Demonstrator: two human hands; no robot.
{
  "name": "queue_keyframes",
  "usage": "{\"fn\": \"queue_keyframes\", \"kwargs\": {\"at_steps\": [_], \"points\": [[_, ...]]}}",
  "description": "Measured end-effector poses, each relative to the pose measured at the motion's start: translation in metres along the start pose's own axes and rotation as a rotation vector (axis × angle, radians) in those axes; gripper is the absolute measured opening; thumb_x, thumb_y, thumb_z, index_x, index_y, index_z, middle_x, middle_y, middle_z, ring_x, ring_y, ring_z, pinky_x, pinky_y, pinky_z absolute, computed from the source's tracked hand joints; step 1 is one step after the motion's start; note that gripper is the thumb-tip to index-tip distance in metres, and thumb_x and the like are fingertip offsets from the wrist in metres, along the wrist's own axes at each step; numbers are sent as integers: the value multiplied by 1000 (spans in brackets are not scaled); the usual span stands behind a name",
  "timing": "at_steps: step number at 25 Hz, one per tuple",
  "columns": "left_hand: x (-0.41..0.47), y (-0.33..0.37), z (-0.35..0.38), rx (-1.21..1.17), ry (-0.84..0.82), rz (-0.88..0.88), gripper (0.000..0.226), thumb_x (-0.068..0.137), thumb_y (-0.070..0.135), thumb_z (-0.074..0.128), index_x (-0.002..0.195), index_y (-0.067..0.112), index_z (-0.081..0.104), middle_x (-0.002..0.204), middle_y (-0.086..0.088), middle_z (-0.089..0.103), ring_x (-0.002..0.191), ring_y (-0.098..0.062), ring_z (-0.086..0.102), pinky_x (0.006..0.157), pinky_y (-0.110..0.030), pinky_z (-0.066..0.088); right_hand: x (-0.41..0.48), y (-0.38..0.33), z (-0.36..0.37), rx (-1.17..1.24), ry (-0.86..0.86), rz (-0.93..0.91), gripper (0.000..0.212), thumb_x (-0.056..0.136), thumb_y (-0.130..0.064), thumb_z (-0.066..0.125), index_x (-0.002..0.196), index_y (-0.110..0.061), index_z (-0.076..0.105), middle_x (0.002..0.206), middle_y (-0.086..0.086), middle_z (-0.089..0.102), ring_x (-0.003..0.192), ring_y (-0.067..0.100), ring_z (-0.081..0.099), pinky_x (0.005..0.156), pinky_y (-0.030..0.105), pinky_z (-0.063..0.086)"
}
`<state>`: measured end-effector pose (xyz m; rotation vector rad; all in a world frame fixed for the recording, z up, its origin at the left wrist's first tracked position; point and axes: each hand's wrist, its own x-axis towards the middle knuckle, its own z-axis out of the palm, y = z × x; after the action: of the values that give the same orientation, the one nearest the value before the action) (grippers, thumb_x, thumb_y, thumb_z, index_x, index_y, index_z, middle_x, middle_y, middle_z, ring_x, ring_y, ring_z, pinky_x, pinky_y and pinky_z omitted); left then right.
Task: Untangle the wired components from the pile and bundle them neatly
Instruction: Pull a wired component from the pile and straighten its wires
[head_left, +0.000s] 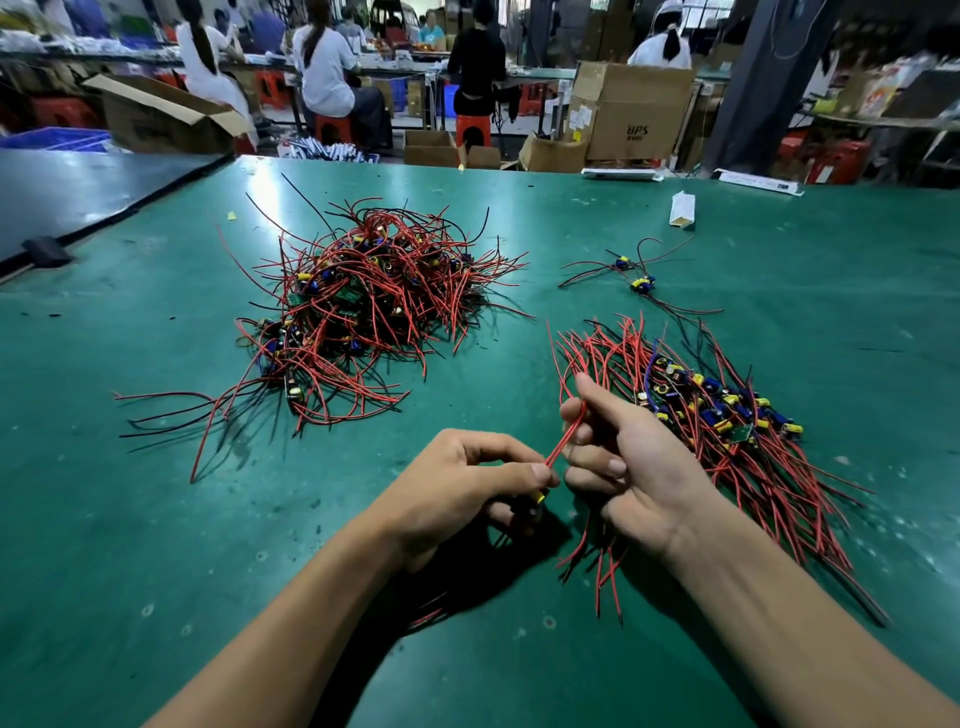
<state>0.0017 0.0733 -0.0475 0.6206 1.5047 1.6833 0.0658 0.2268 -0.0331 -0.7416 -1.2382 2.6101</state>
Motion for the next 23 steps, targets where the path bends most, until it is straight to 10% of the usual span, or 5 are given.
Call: {"fn": "queue_keyframes", "kwargs": {"at_steps": [7,19,23], "points": [[1,-2,-2,-15,119,29,13,88,5,64,76,3,69,64,-10,60,47,-18,57,46,-24,51,-6,21,1,-499,-101,-210,24,91,-35,70,81,-14,77,48,-6,38,36,6,23,36,14,20],[0,-1,-4,44,-53,-7,8,74,17,72,74,9,72,63,-3,62,53,-16,58,50,-22,51,1,-20,-9,196,32,72,52,98,-35,54,53,-9,60,46,-6,36,24,2,22,28,15,12],[4,-2,-2,-92,90,-12,19,83,18,67,91,0,70,77,-14,67,57,-21,64,52,-26,55,1,-21,-10,72,14,-24,51,95,-55,51,84,-6,65,54,-4,39,27,2,22,28,13,15]]}}
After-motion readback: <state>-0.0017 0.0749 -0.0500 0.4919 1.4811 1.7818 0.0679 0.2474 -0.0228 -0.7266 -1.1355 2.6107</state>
